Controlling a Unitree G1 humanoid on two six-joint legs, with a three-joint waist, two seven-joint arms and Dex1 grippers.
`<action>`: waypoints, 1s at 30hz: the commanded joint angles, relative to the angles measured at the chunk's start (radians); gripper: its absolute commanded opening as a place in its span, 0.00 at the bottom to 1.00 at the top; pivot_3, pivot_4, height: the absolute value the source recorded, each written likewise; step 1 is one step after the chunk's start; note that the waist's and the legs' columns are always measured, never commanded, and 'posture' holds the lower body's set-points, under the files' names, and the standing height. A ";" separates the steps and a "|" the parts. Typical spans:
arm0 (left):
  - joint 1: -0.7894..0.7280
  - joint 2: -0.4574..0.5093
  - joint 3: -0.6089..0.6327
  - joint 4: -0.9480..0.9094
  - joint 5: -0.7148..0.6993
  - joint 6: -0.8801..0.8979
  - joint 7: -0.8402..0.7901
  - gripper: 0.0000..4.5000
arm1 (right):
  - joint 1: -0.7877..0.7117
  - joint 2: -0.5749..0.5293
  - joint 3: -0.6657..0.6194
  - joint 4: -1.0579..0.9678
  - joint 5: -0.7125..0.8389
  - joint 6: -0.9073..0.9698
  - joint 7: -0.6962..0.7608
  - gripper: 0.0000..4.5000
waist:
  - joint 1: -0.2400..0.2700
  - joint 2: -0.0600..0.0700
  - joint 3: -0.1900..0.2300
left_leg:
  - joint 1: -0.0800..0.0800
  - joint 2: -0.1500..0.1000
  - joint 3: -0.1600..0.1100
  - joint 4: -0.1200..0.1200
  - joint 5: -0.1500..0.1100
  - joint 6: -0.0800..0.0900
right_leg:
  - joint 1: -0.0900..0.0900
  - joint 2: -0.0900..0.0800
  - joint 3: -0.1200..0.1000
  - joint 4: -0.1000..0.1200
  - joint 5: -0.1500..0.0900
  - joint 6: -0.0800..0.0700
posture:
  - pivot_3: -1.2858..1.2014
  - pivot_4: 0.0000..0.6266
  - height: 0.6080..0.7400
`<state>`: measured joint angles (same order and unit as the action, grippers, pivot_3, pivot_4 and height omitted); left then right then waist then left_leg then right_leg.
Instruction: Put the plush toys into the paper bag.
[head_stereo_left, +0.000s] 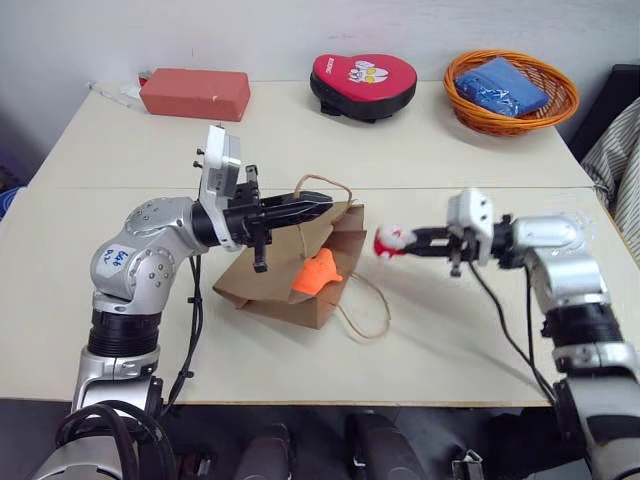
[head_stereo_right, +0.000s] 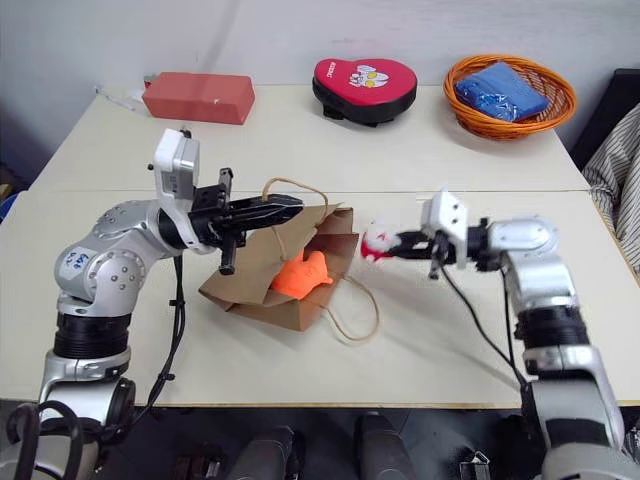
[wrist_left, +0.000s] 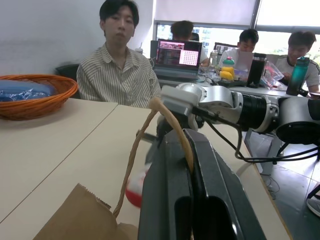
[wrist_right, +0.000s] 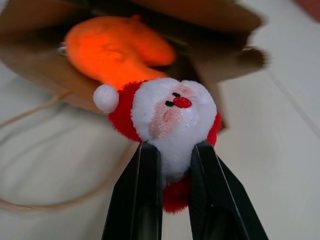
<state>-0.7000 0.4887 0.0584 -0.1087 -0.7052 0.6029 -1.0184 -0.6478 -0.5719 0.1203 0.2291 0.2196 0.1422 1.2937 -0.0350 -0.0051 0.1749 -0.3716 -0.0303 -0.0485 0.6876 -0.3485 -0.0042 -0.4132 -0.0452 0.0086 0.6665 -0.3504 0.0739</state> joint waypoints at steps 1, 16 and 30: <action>-0.014 -0.002 0.001 -0.023 -0.011 -0.010 -0.006 0.00 | -0.040 0.084 0.040 -0.052 -0.046 0.039 -0.137 0.06 | 0.003 0.000 0.000 | 0.000 0.000 0.000 0.001 0.000 0.000 | 0.000 0.000 0.000 0.001 0.000 0.000 | 0.52 0.24 1.00; -0.021 -0.020 -0.007 -0.015 -0.004 -0.031 -0.014 0.00 | -0.202 0.296 0.098 0.211 -0.187 0.073 -0.394 0.44 | 0.001 0.000 0.000 | 0.000 -0.001 -0.002 0.002 0.000 0.000 | 0.000 -0.001 -0.002 0.006 0.000 0.000 | 0.52 0.24 1.00; 0.007 -0.009 0.000 -0.033 -0.008 -0.034 -0.005 0.00 | 0.006 -0.159 -0.118 -0.126 0.176 0.466 0.003 1.00 | 0.011 0.000 0.000 | -0.001 -0.002 -0.003 0.000 -0.001 0.001 | 0.001 -0.001 -0.002 -0.003 0.000 0.000 | 0.52 0.24 1.00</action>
<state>-0.6939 0.4727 0.0375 -0.1088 -0.7026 0.5809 -1.0259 -0.6622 -0.6899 0.0601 0.1401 0.3325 0.5140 1.2678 -0.0244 -0.0052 0.1750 -0.3724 -0.0320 -0.0511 0.6869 -0.3490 -0.0037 -0.4119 -0.0467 0.0070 0.6635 -0.3504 0.0739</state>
